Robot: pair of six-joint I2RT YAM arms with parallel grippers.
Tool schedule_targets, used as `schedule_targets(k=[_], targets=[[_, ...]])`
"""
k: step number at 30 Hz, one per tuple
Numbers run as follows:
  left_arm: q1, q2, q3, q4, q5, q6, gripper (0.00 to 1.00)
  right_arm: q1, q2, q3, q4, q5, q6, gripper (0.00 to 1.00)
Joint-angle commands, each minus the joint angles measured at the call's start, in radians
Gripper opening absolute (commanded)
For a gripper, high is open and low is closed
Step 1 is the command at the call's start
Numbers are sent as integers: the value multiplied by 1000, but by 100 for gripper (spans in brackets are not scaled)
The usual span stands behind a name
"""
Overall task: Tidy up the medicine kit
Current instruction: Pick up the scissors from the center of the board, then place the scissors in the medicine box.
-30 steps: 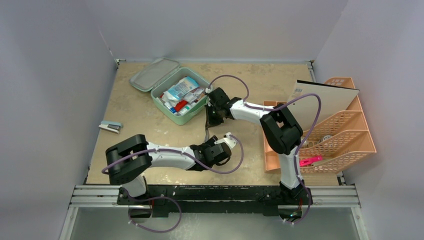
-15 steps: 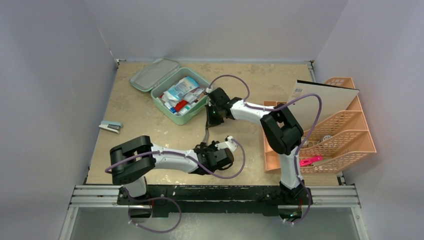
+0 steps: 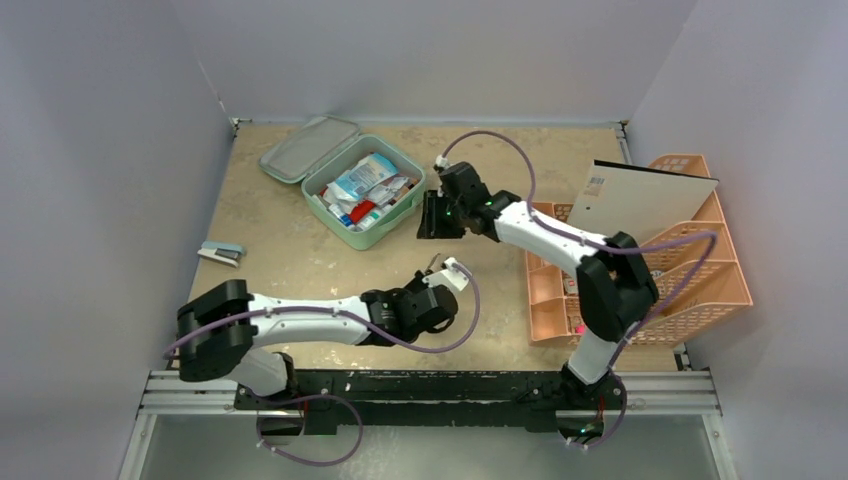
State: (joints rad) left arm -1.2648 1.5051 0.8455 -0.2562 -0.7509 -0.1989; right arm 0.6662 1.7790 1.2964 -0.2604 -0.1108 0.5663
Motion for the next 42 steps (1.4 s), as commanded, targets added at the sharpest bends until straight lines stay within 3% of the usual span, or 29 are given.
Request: schedule_targets(k=[1,9,16,21,28,33,37,42], targets=[[1,-118,23,15,54,-7,0,-28,-141,-39,-3,65,12,52],[182,-285,57,-25,288,2,0,-33,-320,-117,1,102,17,98],[427,-385,148,-109,476,75,0,-33,-458,-186,18,108,25,99],[623,-360,255,-183,625,109,0,-33,-500,-223,36,64,8,99],[955,-220,424,-254,952,86,0,-33,-526,-261,67,47,-9,99],[1103,-64,568,-333,1121,66,0,-33,-534,-279,69,31,-16,99],[1225,30,609,-300,1277,-11,0,-33,-542,-293,77,26,-22,99],[1298,138,668,-301,1416,-66,0,-32,-543,-295,77,28,-29,99]])
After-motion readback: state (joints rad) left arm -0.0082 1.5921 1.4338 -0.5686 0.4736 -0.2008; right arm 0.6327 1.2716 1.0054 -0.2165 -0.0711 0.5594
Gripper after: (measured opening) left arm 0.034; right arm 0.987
